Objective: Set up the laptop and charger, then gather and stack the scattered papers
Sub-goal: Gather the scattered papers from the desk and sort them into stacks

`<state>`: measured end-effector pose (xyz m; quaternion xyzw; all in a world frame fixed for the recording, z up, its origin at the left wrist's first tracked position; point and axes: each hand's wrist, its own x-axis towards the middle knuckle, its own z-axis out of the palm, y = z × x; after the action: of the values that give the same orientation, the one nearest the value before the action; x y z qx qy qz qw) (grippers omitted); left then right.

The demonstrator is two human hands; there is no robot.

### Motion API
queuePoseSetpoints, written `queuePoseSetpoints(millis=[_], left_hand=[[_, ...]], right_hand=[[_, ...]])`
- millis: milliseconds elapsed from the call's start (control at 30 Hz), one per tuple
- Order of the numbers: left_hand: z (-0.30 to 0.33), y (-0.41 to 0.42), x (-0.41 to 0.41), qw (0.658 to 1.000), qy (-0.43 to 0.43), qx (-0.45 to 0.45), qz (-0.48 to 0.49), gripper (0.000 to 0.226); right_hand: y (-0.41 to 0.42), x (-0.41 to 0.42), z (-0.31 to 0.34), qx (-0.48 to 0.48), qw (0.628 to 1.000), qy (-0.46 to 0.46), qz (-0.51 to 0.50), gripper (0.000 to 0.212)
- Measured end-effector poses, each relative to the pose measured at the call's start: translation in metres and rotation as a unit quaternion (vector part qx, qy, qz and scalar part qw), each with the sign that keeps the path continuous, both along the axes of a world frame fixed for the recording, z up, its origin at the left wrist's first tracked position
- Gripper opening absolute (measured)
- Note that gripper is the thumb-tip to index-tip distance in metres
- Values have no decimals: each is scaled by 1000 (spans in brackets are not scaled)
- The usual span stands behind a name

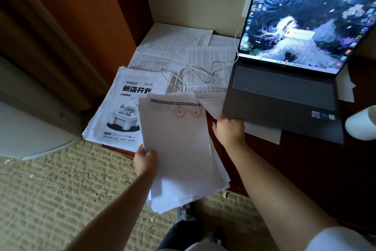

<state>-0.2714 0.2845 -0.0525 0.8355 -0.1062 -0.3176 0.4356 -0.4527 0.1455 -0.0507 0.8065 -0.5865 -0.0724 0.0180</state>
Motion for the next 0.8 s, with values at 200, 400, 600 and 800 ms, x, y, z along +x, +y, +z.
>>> queuePoseSetpoints(millis=[200,400,600,800], left_hand=[[8,-1,-3,1000,26,-16,-8,25],[8,1,-5,996,83,-18,-37,14],[13,2,-11,995,92,-10,-47,8],[23,11,17,991,-108,-23,-74,10]], right_hand=[[-1,2,5,-96,995,23,-10,36],[0,-3,8,-121,993,-12,11,38],[2,-6,13,-71,997,29,27,35],[7,13,22,3,997,-61,55,21]])
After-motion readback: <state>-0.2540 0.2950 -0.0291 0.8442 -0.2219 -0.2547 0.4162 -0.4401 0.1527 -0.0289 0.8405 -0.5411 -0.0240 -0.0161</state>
